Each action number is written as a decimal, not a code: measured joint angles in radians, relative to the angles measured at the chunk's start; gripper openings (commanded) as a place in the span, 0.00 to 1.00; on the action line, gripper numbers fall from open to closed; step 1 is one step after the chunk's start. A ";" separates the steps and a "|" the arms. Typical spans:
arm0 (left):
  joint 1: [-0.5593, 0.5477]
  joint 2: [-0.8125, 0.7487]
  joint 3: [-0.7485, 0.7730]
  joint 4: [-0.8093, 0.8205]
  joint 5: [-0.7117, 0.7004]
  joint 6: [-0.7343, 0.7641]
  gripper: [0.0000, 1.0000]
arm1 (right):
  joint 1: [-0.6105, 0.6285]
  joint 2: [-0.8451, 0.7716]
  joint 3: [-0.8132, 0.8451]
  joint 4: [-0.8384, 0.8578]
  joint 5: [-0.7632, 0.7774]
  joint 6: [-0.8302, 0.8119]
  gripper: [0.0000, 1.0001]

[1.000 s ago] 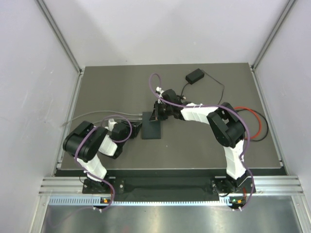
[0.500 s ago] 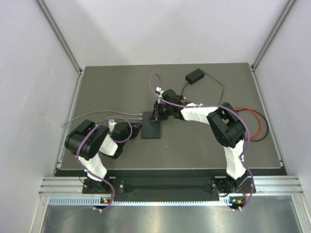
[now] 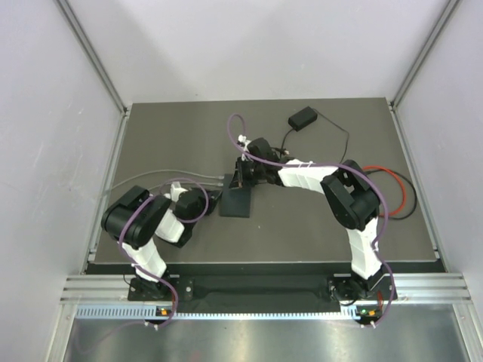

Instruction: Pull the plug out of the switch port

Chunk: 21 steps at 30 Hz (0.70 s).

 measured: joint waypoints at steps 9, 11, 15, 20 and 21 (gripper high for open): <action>-0.006 0.125 -0.114 0.298 -0.006 -0.080 0.00 | 0.042 -0.003 -0.108 0.143 0.002 0.062 0.00; -0.006 0.187 -0.124 0.382 -0.006 -0.116 0.00 | 0.045 -0.013 -0.136 0.180 0.015 0.070 0.00; 0.000 0.248 -0.128 0.454 0.007 -0.168 0.00 | 0.045 -0.032 -0.190 0.245 0.030 0.081 0.00; 0.003 0.163 -0.127 0.376 0.008 -0.089 0.00 | 0.039 -0.050 -0.220 0.261 0.053 0.078 0.00; 0.002 0.108 -0.127 0.311 0.005 -0.059 0.00 | 0.038 -0.054 -0.229 0.272 0.054 0.080 0.00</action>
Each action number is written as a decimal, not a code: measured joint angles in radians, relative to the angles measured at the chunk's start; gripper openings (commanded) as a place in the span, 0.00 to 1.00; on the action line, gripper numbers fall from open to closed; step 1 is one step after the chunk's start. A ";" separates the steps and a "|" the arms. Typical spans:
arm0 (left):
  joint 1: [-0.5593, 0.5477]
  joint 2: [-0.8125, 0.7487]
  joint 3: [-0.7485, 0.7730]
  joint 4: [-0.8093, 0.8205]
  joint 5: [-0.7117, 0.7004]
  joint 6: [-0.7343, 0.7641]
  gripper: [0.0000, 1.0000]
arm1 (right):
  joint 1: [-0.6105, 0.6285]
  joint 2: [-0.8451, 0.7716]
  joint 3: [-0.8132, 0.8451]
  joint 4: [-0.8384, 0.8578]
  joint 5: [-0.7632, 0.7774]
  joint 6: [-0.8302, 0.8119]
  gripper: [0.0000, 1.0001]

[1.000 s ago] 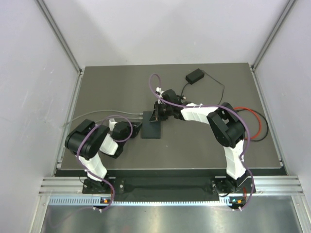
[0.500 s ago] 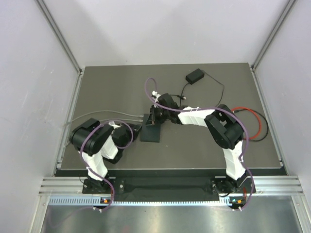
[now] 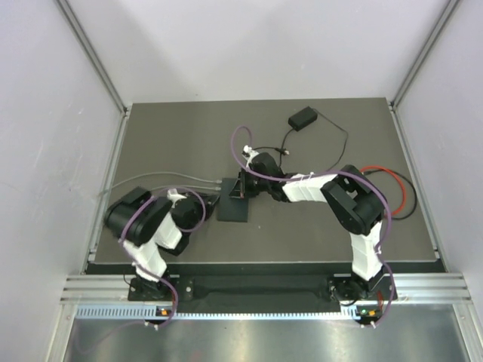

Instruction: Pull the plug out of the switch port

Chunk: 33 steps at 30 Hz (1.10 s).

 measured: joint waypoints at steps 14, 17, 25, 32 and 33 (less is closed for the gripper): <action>0.037 -0.262 -0.035 -0.318 -0.046 0.072 0.00 | -0.001 0.003 -0.048 0.090 -0.006 0.070 0.00; 0.046 -0.109 -0.050 -0.111 -0.032 0.002 0.00 | -0.002 0.010 -0.034 0.080 -0.002 0.080 0.00; 0.055 0.071 -0.062 0.131 -0.014 -0.069 0.00 | -0.006 0.022 0.004 0.034 0.002 0.079 0.00; 0.056 -0.293 -0.042 -0.322 -0.047 0.086 0.00 | 0.002 0.033 0.089 -0.095 0.032 0.020 0.00; 0.067 -0.313 -0.042 -0.357 -0.048 0.093 0.00 | 0.002 0.035 0.100 -0.109 0.044 0.011 0.00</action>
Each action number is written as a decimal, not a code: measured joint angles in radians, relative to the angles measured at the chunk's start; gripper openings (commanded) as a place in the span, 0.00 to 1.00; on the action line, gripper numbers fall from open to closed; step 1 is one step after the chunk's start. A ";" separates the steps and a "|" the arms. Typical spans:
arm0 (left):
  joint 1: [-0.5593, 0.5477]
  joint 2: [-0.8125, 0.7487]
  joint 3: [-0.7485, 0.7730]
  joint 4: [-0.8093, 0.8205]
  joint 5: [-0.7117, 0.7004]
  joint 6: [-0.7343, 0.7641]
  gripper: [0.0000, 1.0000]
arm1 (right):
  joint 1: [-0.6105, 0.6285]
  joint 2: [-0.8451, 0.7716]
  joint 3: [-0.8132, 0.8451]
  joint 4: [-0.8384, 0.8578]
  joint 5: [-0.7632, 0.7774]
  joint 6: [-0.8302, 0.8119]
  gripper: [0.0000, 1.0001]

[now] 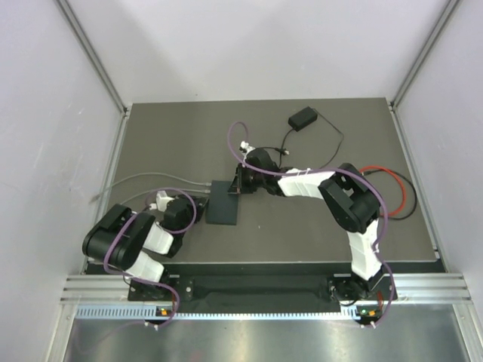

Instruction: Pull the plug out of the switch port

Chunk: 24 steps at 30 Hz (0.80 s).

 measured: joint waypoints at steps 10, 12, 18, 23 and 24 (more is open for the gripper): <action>0.024 0.043 -0.006 0.048 0.005 -0.018 0.00 | -0.005 0.020 0.080 -0.099 0.062 -0.047 0.02; 0.018 0.044 -0.005 0.049 -0.002 -0.013 0.00 | -0.001 0.020 0.098 -0.129 0.082 -0.062 0.02; -0.006 -0.090 0.024 -0.143 -0.063 0.040 0.00 | 0.017 0.021 0.185 -0.293 0.161 -0.141 0.03; -0.014 -0.124 0.031 -0.212 -0.102 0.032 0.00 | 0.031 0.024 0.198 -0.315 0.151 -0.166 0.02; -0.014 -0.116 0.031 -0.210 -0.103 0.026 0.00 | 0.035 0.024 0.197 -0.314 0.149 -0.169 0.02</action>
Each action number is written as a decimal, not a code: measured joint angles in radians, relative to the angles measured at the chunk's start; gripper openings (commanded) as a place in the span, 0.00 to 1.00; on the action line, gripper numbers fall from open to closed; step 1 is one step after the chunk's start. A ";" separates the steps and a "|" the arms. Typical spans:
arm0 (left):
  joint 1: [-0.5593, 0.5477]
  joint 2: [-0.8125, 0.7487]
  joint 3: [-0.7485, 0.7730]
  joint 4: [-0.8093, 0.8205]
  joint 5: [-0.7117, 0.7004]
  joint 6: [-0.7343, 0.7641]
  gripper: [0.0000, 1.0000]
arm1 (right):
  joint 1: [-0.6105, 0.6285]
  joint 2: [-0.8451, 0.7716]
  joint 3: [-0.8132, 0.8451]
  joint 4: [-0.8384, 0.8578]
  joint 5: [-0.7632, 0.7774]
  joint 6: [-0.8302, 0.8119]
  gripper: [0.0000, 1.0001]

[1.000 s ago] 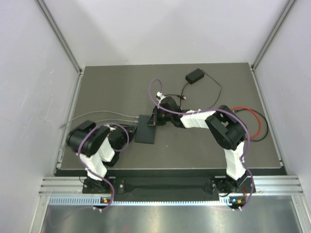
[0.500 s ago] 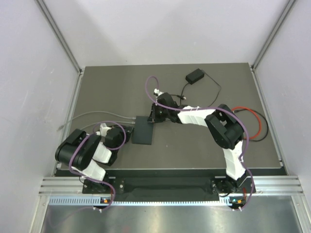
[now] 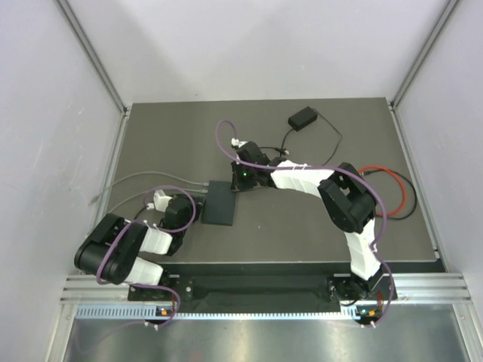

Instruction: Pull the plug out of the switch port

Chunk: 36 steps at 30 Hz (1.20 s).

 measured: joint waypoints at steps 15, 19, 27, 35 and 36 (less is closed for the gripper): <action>-0.081 0.134 0.017 0.146 -0.051 -0.066 0.00 | 0.027 0.020 0.115 -0.161 0.014 -0.079 0.49; -0.121 0.135 0.018 0.148 -0.062 -0.082 0.00 | 0.028 0.078 0.229 -0.222 0.011 -0.116 0.52; -0.173 0.171 0.019 0.188 -0.083 -0.112 0.00 | 0.051 0.167 0.383 -0.341 0.115 -0.120 0.68; -0.181 0.233 0.019 0.269 -0.084 -0.148 0.00 | 0.126 0.176 0.397 -0.377 0.264 -0.142 0.70; -0.182 0.236 0.019 0.273 -0.084 -0.152 0.00 | 0.132 0.182 0.404 -0.383 0.280 -0.145 0.70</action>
